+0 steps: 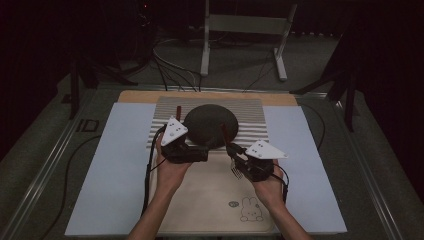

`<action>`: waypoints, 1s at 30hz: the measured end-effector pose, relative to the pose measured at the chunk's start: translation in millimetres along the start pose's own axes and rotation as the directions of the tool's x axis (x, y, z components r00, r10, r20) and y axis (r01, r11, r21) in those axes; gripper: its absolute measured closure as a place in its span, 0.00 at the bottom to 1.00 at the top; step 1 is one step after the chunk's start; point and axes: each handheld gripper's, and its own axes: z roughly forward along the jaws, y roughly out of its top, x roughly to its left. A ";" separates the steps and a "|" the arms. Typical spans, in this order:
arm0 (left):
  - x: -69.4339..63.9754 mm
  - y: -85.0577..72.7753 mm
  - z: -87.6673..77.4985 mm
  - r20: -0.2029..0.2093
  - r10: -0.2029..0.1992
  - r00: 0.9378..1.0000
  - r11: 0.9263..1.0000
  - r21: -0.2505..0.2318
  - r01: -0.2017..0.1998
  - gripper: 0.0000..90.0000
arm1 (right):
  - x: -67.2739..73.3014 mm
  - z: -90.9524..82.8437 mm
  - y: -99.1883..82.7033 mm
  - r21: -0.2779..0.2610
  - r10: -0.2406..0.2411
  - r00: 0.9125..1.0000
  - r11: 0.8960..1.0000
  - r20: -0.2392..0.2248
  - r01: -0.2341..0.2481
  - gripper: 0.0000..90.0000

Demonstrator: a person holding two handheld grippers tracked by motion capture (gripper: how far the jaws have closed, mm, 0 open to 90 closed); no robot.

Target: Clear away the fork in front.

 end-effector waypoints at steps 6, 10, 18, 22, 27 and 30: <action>-5.3 0.2 6.2 0.023 -0.011 1.000 1.000 -0.004 0.011 0.07 | 3.0 1.6 -0.6 -0.003 0.000 1.000 1.000 -0.006 0.000 0.86; -9.8 0.8 9.9 0.039 -0.006 0.999 1.000 0.002 0.006 0.11 | 6.6 2.7 -0.6 -0.005 -0.012 1.000 1.000 -0.007 0.012 0.86; -16.9 1.1 16.0 0.051 -0.032 0.998 0.999 0.013 0.032 0.31 | 12.1 3.8 -0.8 -0.016 -0.021 1.000 1.000 -0.006 0.021 0.86; -19.4 0.5 18.5 0.045 -0.040 0.998 0.999 0.016 0.039 0.45 | 12.6 3.3 0.1 -0.026 -0.017 1.000 1.000 -0.004 0.017 0.86; -23.4 -0.9 23.3 0.075 -0.057 0.996 0.998 0.027 0.055 0.59 | 14.5 3.6 0.8 -0.034 -0.020 1.000 0.999 -0.006 0.020 0.86; -25.1 -1.5 24.8 0.090 -0.062 0.994 0.998 0.028 0.060 0.69 | 16.0 3.8 1.0 -0.038 -0.025 1.000 0.999 -0.004 0.024 0.86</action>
